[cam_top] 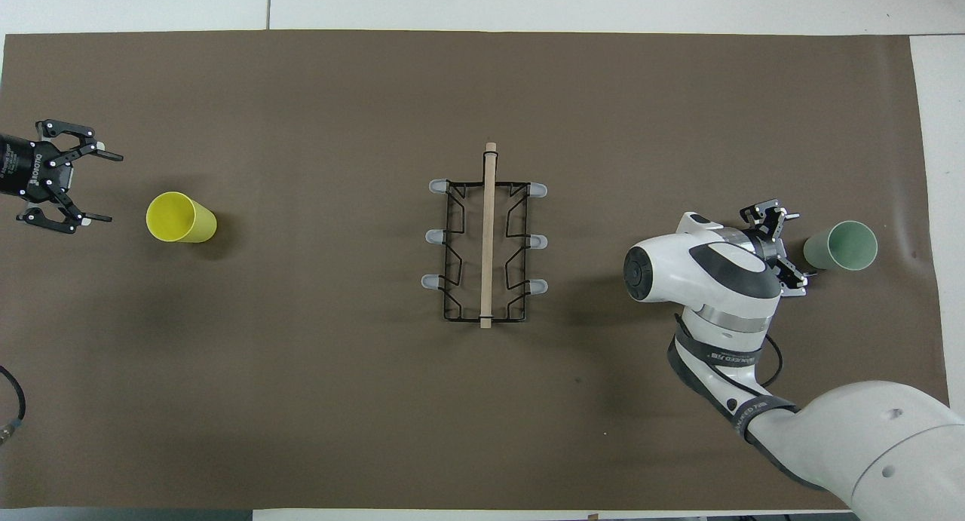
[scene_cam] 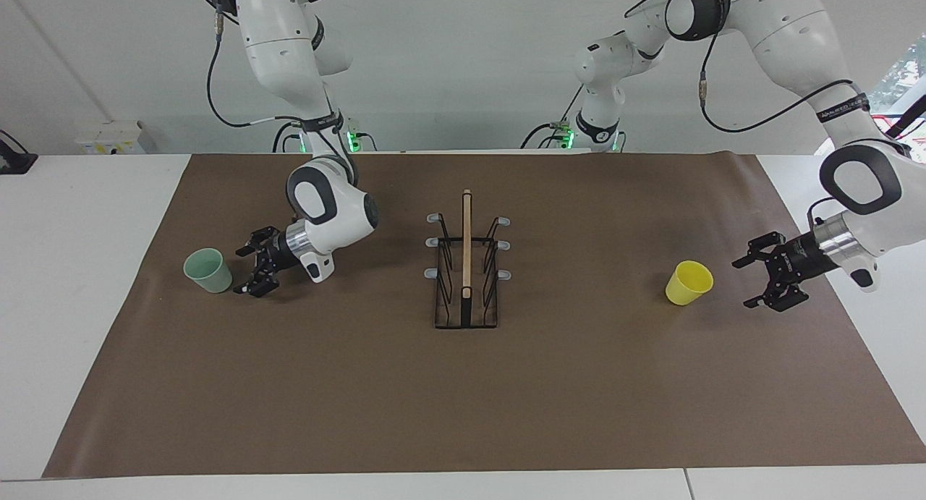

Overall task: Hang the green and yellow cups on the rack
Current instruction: 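Close the left gripper on the yellow cup while the right grasps green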

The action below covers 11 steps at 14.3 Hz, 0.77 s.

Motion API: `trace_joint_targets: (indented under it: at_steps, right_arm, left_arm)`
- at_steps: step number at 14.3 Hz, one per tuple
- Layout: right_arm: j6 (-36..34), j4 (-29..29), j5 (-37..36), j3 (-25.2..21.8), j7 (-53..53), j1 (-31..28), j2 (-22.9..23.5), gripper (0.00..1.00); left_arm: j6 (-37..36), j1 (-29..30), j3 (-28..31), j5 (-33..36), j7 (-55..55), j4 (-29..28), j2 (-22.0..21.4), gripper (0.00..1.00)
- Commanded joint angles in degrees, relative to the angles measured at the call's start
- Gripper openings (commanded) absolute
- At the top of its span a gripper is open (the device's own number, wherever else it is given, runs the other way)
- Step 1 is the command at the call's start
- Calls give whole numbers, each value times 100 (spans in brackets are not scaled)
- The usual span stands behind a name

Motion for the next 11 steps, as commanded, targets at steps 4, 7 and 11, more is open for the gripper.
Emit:
trace_joint_targets:
  at_steps: [4,7,11]
  right_arm:
    - [417,-303,-555,28,-25,-426,-162,100]
    - [479,-400,-800,28,151,-583,-162,100]
    - [664,-435,-1082,28,389,-830,-153,100]
  left_arm:
    - [772,82,-1,-349,-132,-1416,-521,100]
    - [1080,82,8,-1235,-140,-1952,-731,100]
    - [2056,-199,-1,-2229,-158,-2771,-917,100]
